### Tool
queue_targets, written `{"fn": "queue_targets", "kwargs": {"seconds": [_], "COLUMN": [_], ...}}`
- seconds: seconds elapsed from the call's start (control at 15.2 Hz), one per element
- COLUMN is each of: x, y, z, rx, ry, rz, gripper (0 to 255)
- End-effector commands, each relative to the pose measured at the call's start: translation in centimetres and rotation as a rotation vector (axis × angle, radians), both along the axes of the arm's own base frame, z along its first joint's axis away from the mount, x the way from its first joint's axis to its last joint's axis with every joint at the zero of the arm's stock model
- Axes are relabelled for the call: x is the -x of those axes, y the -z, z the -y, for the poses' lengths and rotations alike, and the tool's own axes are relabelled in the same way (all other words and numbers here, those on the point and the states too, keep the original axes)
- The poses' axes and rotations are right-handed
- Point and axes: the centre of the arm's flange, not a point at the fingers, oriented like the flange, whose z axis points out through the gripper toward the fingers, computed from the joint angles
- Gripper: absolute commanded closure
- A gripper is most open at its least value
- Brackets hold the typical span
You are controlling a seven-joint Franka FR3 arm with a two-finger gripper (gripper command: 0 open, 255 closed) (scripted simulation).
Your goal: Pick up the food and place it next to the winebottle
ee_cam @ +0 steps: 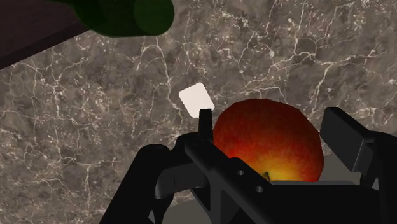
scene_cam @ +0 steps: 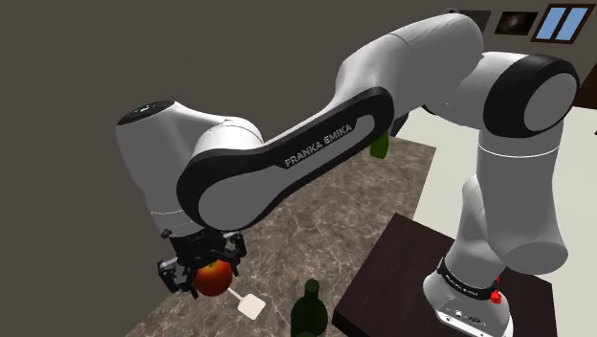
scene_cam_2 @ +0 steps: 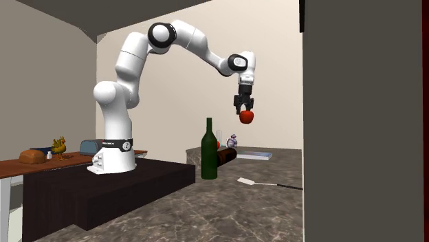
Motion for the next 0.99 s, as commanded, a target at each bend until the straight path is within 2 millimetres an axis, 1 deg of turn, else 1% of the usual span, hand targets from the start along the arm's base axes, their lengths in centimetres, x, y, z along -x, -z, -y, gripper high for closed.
{"fn": "queue_targets", "kwargs": {"seconds": [0.0, 0.92], "x": [0.0, 0.0], "y": [1.0, 8.4], "z": [0.1, 0.1], "rx": [0.000, 0.000], "ry": [0.000, 0.000], "rz": [0.000, 0.000], "gripper": [255, 255]}}
